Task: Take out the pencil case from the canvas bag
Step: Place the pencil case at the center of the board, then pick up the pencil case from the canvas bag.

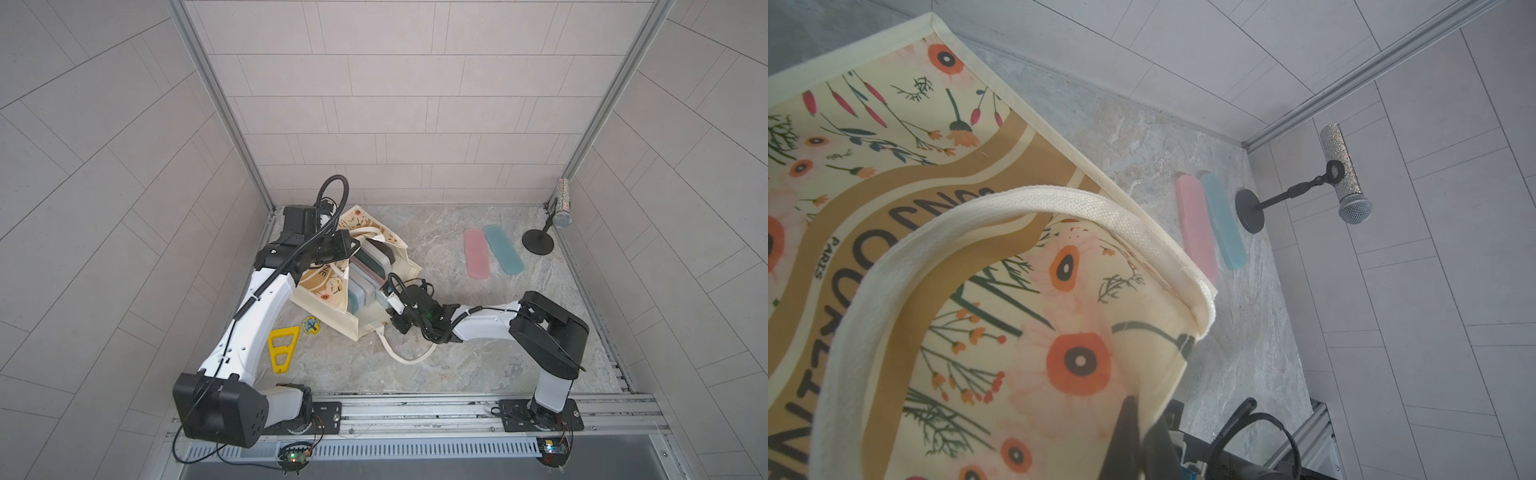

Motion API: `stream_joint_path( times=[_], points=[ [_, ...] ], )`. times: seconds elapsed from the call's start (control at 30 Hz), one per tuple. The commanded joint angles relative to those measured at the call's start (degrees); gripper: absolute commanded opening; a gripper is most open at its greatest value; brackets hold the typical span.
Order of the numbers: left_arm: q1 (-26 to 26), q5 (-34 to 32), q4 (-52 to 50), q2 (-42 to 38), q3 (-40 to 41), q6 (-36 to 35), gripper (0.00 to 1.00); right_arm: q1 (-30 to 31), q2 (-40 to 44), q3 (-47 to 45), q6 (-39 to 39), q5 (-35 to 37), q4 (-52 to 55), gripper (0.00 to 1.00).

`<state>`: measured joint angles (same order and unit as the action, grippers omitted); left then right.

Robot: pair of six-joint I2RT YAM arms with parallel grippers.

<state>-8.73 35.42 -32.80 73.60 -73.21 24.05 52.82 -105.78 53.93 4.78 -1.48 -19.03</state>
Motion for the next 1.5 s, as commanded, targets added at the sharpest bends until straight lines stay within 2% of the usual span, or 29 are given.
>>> stream_joint_path(
  times=[0.0, 0.2, 0.3, 0.47, 0.6, 0.8, 1.17, 1.47],
  points=[
    [-0.78, 4.83, 5.05, -2.47, -0.88, 1.35, 0.0, -0.21, -2.59, 3.86, -1.42, 2.09, -0.53, 0.27],
    [-1.64, 4.75, 4.61, -3.04, -0.61, 1.27, 0.0, -1.85, -9.82, 12.56, -1.06, 1.97, -0.81, 0.27],
    [-1.73, 4.39, 4.04, -3.29, -0.66, 0.87, 0.0, -3.57, -11.93, 14.9, 0.36, -0.26, -1.28, 0.27],
    [-1.73, 2.17, 2.05, -3.4, -1.1, -0.84, 0.0, -3.86, -5.55, 8.56, 0.23, -1.64, -1.9, 0.28],
    [-1.73, 2.74, 2.38, -2.39, -1.38, -0.54, 0.0, -4.25, -1.0, 2.93, 0.0, 1.67, -2.51, 0.34],
    [-1.84, 3.22, 2.93, -2.4, -1.19, -0.34, 0.0, -6.8, -3.62, 5.25, 0.27, 2.44, -2.26, 0.47],
    [-2.17, 3.69, 2.92, -2.59, -0.93, -0.32, 0.0, -8.08, -10.28, 12.59, 0.95, -0.51, -0.98, 0.55],
    [-2.18, 3.43, 2.43, -2.41, -1.13, -0.64, 0.0, -8.08, -6.86, 8.07, 2.44, -1.13, -2.58, 0.56]
  ],
)
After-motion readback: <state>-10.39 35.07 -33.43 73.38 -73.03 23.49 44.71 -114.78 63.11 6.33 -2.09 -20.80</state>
